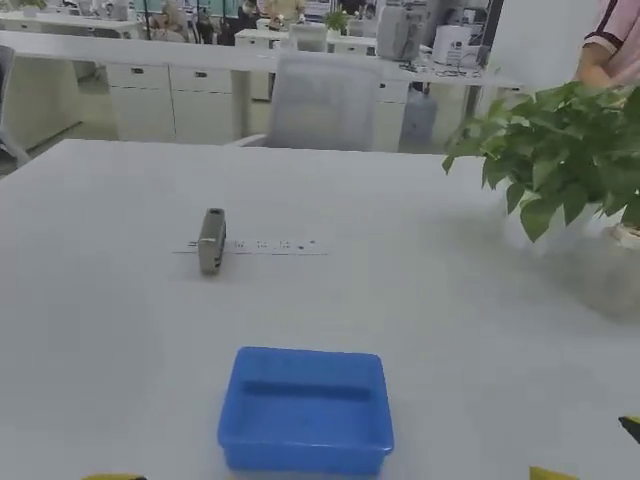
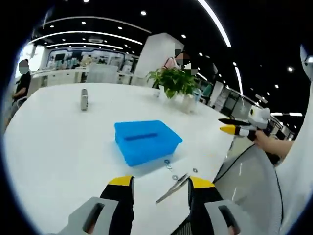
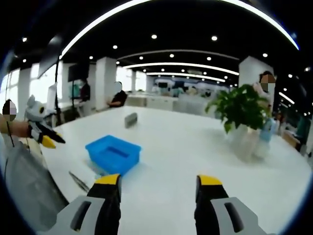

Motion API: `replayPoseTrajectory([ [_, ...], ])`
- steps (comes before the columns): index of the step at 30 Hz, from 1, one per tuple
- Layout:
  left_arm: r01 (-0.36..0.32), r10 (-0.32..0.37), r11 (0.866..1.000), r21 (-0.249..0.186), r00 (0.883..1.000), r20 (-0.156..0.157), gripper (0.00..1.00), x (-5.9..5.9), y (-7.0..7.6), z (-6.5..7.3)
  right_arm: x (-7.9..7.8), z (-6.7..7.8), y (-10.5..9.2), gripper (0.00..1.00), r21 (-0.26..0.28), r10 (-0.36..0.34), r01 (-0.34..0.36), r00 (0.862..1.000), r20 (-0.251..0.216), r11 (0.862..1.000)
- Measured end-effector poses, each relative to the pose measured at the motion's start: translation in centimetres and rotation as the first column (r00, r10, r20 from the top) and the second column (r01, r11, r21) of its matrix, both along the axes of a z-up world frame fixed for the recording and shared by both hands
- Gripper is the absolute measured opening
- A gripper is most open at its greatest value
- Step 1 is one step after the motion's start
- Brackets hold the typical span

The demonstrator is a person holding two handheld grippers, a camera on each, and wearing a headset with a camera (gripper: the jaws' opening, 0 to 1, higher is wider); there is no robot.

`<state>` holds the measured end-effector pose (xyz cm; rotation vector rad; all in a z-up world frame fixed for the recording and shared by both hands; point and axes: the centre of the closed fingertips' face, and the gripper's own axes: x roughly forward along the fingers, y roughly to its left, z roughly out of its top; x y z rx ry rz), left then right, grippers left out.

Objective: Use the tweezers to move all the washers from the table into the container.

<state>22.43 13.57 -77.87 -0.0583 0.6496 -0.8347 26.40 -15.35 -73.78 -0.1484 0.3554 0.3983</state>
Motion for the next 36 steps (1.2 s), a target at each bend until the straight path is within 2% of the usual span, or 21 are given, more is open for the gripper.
replayPoseTrajectory([
  [2,0.106,-0.105,0.992,0.063,0.994,-0.014,0.27,-0.5,-0.4,-1.3,-0.1,0.1,0.1,0.54,-0.023,0.004,-0.004,1.0,0.003,1.0],
  [3,0.124,-0.123,0.991,0.058,0.992,-0.028,0.21,-0.5,-0.6,-1.6,-0.2,0.1,0.2,0.52,-0.029,0.006,-0.006,1.0,0.004,1.0],
  [5,0.194,-0.19,0.979,0.069,0.98,-0.063,0.16,-1.1,-1.3,-2.6,-0.2,0.0,0.3,0.51,-0.031,0.008,-0.009,1.0,-0.005,0.999],
  [6,0.225,-0.219,0.969,0.099,0.973,-0.072,0.14,-1.2,-1.3,-3.1,-0.2,-0.1,0.3,0.51,-0.032,0.008,-0.008,1.0,-0.011,0.999],
  [7,0.267,-0.259,0.952,0.152,0.963,-0.069,0.12,-1.2,-1.3,-3.9,-0.2,-0.2,0.3,0.51,-0.036,0.006,-0.007,1.0,-0.015,0.999],
  [10,0.336,-0.327,0.915,0.223,0.942,-0.076,0.09,-1.1,-1.4,-5.4,-0.3,-0.4,0.2,0.49,-0.039,0.004,-0.005,1.0,-0.028,0.999],
  [12,0.396,-0.393,0.879,0.266,0.917,-0.068,0.09,-1.1,-1.8,-6.1,-0.3,-0.6,0.1,0.48,-0.048,0.0,-0.002,0.999,-0.034,0.999],
  [14,0.429,-0.429,0.851,0.304,0.901,-0.07,0.08,-1.0,-2.0,-6.7,-0.3,-0.7,0.1,0.47,-0.054,-0.002,0.0,0.999,-0.037,0.999],
  [15,0.459,-0.463,0.82,0.342,0.883,-0.075,0.07,-0.9,-2.0,-7.3,-0.3,-0.8,0.0,0.46,-0.059,-0.003,0.001,0.999,-0.042,0.998],
  [16,0.465,-0.471,0.813,0.351,0.879,-0.075,0.07,-0.9,-2.0,-7.4,-0.3,-0.8,0.0,0.46,-0.061,-0.003,0.001,0.999,-0.043,0.998],
  [17,0.488,-0.5,0.787,0.378,0.863,-0.073,0.06,-0.8,-2.0,-7.8,-0.3,-0.9,-0.1,0.46,-0.066,-0.002,-0.001,0.999,-0.048,0.998],
  [21,0.526,-0.547,0.743,0.414,0.834,-0.077,0.02,-1.1,-2.3,-8.2,-0.4,-1.2,-0.2,0.44,-0.085,0.0,-0.004,0.999,-0.054,0.996],
  [22,0.541,-0.569,0.716,0.441,0.818,-0.079,0.01,-1.1,-2.2,-8.5,-0.4,-1.2,-0.3,0.44,-0.088,0.001,-0.006,0.999,-0.054,0.996],
  [23,0.551,-0.581,0.704,0.448,0.809,-0.083,0.01,-1.2,-2.2,-8.6,-0.4,-1.2,-0.3,0.44,-0.091,0.001,-0.006,0.999,-0.053,0.996],
  [24,0.555,-0.606,0.696,0.455,0.794,-0.041,0.0,-0.8,-2.7,-8.4,-0.4,-1.2,-0.3,0.43,-0.094,0.0,-0.005,0.999,-0.054,0.996],
  [25,0.556,-0.599,0.688,0.467,0.798,-0.067,0.0,-1.1,-2.4,-8.7,-0.4,-1.2,-0.4,0.43,-0.095,-0.001,-0.005,0.999,-0.054,0.995],
  [26,0.56,-0.607,0.677,0.478,0.792,-0.067,0.0,-1.0,-2.3,-8.8,-0.4,-1.2,-0.5,0.42,-0.096,-0.002,-0.004,0.999,-0.054,0.995],
  [28,0.58,-0.632,0.652,0.489,0.772,-0.073,0.0,-1.1,-2.4,-8.7,-0.4,-1.3,-0.5,0.42,-0.094,-0.003,-0.002,0.999,-0.053,0.996],
  [29,0.595,-0.654,0.628,0.502,0.753,-0.075,0.0,-1.3,-2.3,-8.7,-0.4,-1.3,-0.5,0.42,-0.093,-0.003,-0.002,0.999,-0.052,0.996],
  [32,0.592,-0.662,0.616,0.52,0.747,-0.066,0.0,-1.3,-2.4,-7.9,-0.4,-1.3,-0.4,0.41,-0.093,0.002,-0.007,0.999,-0.051,0.996],
  [36,0.593,-0.667,0.629,0.503,0.744,-0.043,0.0,-1.8,-2.9,-5.5,-0.5,-1.3,-0.2,0.39,-0.093,0.015,-0.02,0.998,-0.053,0.995],
])
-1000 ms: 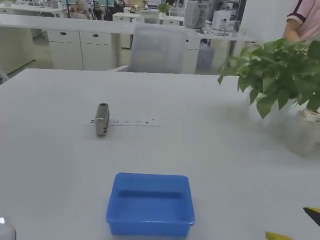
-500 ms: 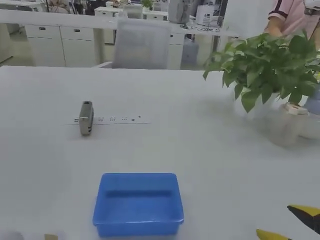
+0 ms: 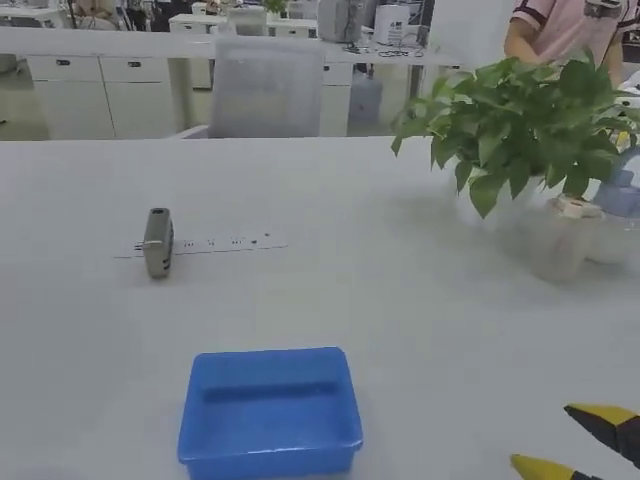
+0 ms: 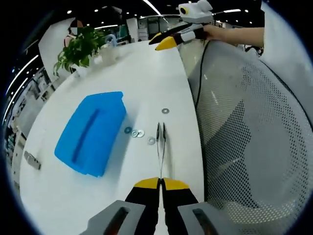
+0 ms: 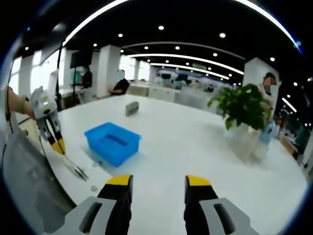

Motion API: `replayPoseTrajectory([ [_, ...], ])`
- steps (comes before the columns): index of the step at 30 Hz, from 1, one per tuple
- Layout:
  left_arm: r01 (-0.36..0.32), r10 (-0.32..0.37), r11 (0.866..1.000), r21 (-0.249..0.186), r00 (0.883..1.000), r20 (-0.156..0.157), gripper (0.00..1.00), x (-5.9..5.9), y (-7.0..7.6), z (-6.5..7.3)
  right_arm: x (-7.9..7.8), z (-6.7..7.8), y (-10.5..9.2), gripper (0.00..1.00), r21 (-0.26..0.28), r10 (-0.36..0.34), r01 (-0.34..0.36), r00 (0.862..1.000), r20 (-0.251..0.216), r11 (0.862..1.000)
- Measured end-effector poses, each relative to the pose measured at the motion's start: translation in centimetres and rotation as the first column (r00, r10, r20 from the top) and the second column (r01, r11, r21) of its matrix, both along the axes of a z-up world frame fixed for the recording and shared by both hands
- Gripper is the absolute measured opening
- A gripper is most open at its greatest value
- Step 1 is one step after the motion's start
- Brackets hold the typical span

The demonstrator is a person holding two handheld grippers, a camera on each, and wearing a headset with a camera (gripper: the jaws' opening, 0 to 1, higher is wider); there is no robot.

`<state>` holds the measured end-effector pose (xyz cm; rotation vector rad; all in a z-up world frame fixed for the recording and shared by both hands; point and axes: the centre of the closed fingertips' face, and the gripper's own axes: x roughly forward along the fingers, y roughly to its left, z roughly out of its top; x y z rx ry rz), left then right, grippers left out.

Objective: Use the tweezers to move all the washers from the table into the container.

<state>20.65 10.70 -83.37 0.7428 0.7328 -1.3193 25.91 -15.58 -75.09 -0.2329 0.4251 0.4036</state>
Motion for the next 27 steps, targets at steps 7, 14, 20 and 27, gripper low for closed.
replayPoseTrajectory([
  [7,-0.045,0.043,0.999,-0.028,0.998,-0.052,0.0,-1.5,-1.3,3.8,-0.1,-0.2,0.3,0.37,0.022,0.023,-0.023,1.0,-0.011,0.999],
  [14,-0.103,0.101,0.994,-0.023,0.992,-0.074,0.0,-2.4,-3.4,6.5,-0.3,-0.8,0.6,0.37,0.038,0.048,-0.046,0.998,-0.038,0.998],
  [20,-0.124,0.121,0.991,-0.041,0.989,-0.079,0.0,-2.3,-5.6,7.5,-0.4,-1.1,0.9,0.37,0.056,0.073,-0.07,0.996,-0.052,0.996],
  [27,-0.079,0.077,0.997,-0.022,0.995,-0.06,0.0,-1.9,-8.0,8.0,-0.4,-1.2,0.8,0.35,0.071,0.07,-0.066,0.996,-0.054,0.995],
])
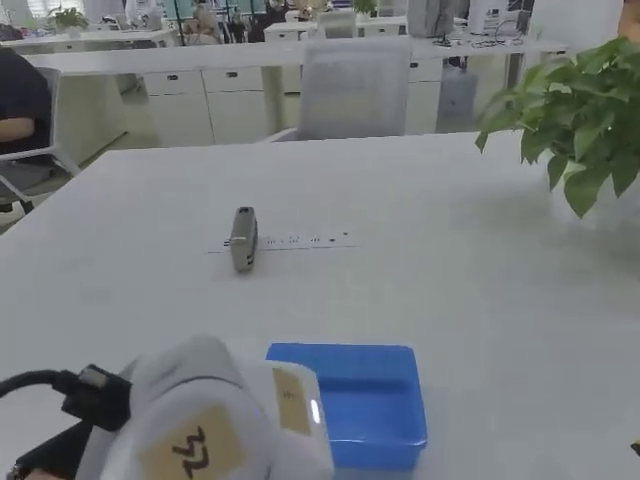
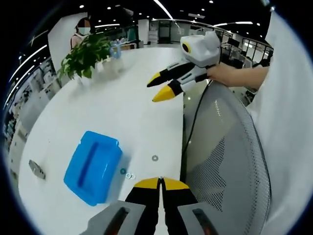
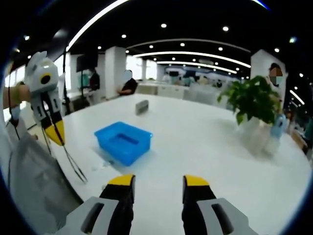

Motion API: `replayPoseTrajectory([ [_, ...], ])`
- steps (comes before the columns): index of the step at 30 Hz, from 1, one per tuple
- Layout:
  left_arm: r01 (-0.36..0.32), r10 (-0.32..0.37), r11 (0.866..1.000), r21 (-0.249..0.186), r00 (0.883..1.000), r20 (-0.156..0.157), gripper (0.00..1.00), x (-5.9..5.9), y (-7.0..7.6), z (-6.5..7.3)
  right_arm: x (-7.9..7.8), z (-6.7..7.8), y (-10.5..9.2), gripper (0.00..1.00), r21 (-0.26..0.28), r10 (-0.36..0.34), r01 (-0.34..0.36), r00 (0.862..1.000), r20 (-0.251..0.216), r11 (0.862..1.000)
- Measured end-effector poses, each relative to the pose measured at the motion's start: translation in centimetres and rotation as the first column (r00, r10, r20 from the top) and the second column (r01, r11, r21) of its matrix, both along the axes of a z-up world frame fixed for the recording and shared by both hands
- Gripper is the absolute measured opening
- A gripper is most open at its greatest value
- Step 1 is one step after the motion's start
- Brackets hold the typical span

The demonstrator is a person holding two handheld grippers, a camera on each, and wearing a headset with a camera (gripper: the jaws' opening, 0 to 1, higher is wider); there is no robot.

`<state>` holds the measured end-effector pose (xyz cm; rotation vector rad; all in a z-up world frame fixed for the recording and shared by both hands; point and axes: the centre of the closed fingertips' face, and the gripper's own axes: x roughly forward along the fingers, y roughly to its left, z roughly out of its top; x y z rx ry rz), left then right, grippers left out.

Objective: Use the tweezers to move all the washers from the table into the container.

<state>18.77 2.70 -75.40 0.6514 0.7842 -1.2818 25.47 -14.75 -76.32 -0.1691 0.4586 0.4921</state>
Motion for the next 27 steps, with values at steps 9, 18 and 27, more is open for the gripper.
replayPoseTrajectory([
  [9,0.061,-0.062,0.995,0.079,0.998,0.008,0.0,-0.3,-0.3,-0.2,-2.0,0.6,5.2,0.37,0.19,0.255,-0.239,0.965,-0.062,0.952],
  [18,0.096,-0.098,0.986,0.135,0.995,0.01,0.0,-0.5,0.3,-0.7,-6.9,-2.7,14.3,0.33,0.068,0.687,-0.69,0.697,-0.205,0.721],
  [27,0.112,-0.114,0.986,0.122,0.993,0.009,0.0,-0.7,-0.1,-0.9,-7.3,-6.0,18.4,0.23,0.024,0.782,-0.804,0.572,-0.248,0.595],
])
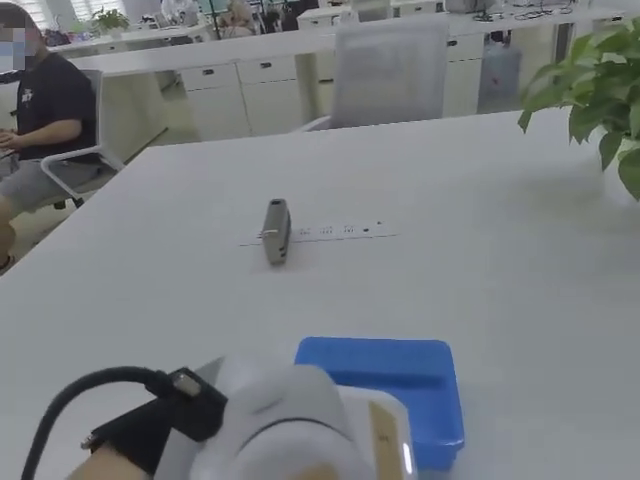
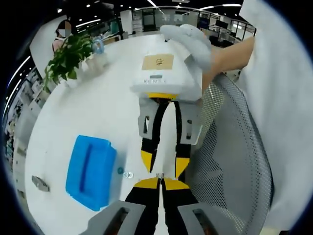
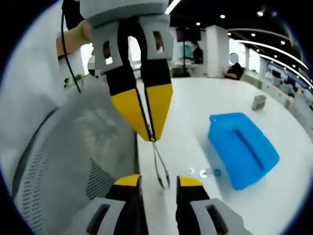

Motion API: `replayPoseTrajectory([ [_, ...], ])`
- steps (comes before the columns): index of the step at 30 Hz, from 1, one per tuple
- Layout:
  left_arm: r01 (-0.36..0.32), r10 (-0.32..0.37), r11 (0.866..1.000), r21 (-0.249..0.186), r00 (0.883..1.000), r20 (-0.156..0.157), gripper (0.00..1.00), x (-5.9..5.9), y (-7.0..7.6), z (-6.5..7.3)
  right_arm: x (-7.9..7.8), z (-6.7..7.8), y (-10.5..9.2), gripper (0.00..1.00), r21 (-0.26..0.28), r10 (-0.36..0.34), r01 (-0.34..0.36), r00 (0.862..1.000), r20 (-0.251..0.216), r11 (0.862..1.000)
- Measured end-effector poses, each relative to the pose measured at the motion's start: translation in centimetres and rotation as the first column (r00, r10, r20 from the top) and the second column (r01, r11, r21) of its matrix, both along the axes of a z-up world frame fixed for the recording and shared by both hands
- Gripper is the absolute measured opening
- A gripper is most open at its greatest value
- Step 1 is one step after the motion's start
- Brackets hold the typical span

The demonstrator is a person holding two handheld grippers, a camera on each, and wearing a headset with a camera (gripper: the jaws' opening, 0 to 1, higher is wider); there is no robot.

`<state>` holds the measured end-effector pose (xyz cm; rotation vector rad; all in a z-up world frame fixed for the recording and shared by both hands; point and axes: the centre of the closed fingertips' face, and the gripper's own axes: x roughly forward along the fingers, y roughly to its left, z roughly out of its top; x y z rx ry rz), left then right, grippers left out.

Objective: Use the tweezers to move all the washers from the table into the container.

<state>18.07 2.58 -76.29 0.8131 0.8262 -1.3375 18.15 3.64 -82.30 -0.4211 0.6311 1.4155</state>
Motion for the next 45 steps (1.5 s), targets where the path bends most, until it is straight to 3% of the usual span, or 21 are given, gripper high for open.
replayPoseTrajectory([
  [4,0.003,-0.003,1.0,-0.011,1.0,-0.006,0.0,0.0,-0.3,0.0,0.4,-0.6,0.1,0.08,0.007,0.009,-0.009,1.0,-0.005,1.0],
  [6,0.002,-0.002,1.0,-0.017,1.0,-0.005,0.0,0.3,-0.4,-0.1,0.5,-0.7,0.1,0.07,0.018,0.005,-0.004,1.0,-0.031,1.0],
  [8,0.007,-0.007,1.0,-0.016,1.0,-0.003,0.0,0.4,-0.5,0.0,0.5,-0.7,-0.1,0.06,0.026,-0.002,0.003,0.999,-0.044,1.0],
  [9,0.02,-0.02,1.0,-0.014,1.0,0.013,0.0,0.6,-0.6,0.0,0.5,-0.6,-0.3,0.06,0.024,-0.009,0.01,0.999,-0.046,1.0],
  [13,0.056,-0.056,0.998,-0.008,0.998,0.013,0.0,0.7,-1.2,0.1,1.0,-0.3,-1.7,0.07,0.014,-0.063,0.064,0.997,-0.044,0.998],
  [18,0.093,-0.093,0.995,-0.026,0.996,0.007,0.0,1.4,-3.2,0.5,1.4,0.1,-3.6,0.07,0.012,-0.13,0.131,0.99,-0.051,0.991],
  [25,0.169,-0.169,0.986,-0.014,0.985,0.022,0.0,2.0,-5.4,0.6,2.6,-0.1,-5.0,0.08,0.003,-0.206,0.207,0.977,-0.054,0.978],
  [33,0.184,-0.183,0.983,-0.011,0.983,0.013,0.0,2.4,-5.8,0.0,2.9,-0.9,-5.1,0.08,-0.022,-0.225,0.224,0.972,-0.064,0.974],
  [37,0.149,-0.15,0.988,-0.032,0.988,-0.027,0.0,2.6,-6.2,0.0,2.8,-0.9,-5.1,0.1,-0.021,-0.243,0.242,0.965,-0.097,0.97],
  [41,0.144,-0.145,0.989,-0.03,0.989,-0.039,0.0,2.9,-6.6,-0.2,2.8,0.8,-4.6,0.13,0.029,-0.208,0.209,0.977,-0.048,0.977],
  [44,0.15,-0.151,0.988,-0.03,0.988,-0.043,0.0,2.6,-6.7,-0.3,2.9,0.2,-5.1,0.08,-0.037,-0.167,0.167,0.986,0.014,0.985],
  [45,0.15,-0.152,0.988,-0.03,0.987,-0.043,0.0,2.6,-6.7,-0.3,2.7,-0.2,-5.2,0.06,-0.051,-0.169,0.169,0.986,0.004,0.984],
])
